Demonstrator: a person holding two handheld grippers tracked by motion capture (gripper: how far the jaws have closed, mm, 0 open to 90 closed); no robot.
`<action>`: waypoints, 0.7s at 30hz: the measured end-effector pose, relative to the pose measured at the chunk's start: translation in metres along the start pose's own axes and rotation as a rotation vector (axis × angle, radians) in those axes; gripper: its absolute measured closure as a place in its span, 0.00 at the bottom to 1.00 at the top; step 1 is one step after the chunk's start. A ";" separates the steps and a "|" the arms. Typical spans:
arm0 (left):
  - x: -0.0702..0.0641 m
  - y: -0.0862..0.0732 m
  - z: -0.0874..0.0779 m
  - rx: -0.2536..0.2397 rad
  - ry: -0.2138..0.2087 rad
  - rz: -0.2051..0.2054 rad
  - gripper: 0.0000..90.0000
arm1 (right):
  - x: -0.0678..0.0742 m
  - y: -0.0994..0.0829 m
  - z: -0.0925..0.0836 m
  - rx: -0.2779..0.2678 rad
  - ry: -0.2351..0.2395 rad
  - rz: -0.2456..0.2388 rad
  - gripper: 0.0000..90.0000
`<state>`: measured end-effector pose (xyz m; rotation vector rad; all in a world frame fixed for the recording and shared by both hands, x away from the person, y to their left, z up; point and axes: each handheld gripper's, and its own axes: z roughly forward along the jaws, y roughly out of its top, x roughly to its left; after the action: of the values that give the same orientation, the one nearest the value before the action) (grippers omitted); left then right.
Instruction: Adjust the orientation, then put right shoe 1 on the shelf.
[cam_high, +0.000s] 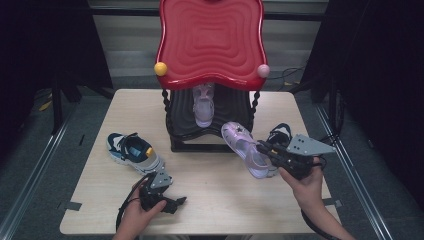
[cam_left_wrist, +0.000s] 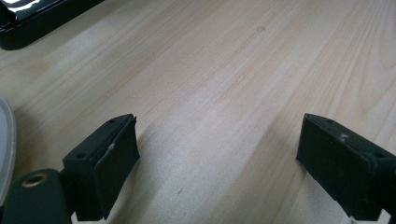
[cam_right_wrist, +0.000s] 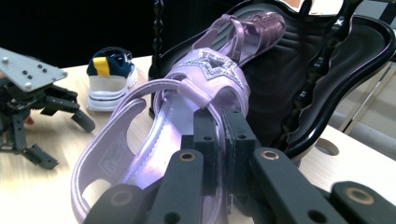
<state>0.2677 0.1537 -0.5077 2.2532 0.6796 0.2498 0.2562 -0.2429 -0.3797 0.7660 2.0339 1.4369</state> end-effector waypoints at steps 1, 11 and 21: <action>0.000 0.000 0.000 -0.001 0.000 0.000 0.13 | 0.000 0.001 0.001 -0.003 -0.005 0.005 0.95; 0.000 0.000 0.000 0.000 0.000 -0.001 0.13 | -0.001 0.008 0.013 -0.012 -0.039 0.004 0.95; 0.000 0.000 0.000 -0.001 0.001 0.002 0.13 | -0.004 0.015 0.025 -0.024 -0.084 0.009 0.95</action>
<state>0.2680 0.1536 -0.5077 2.2534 0.6776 0.2519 0.2785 -0.2255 -0.3721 0.8129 1.9489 1.4079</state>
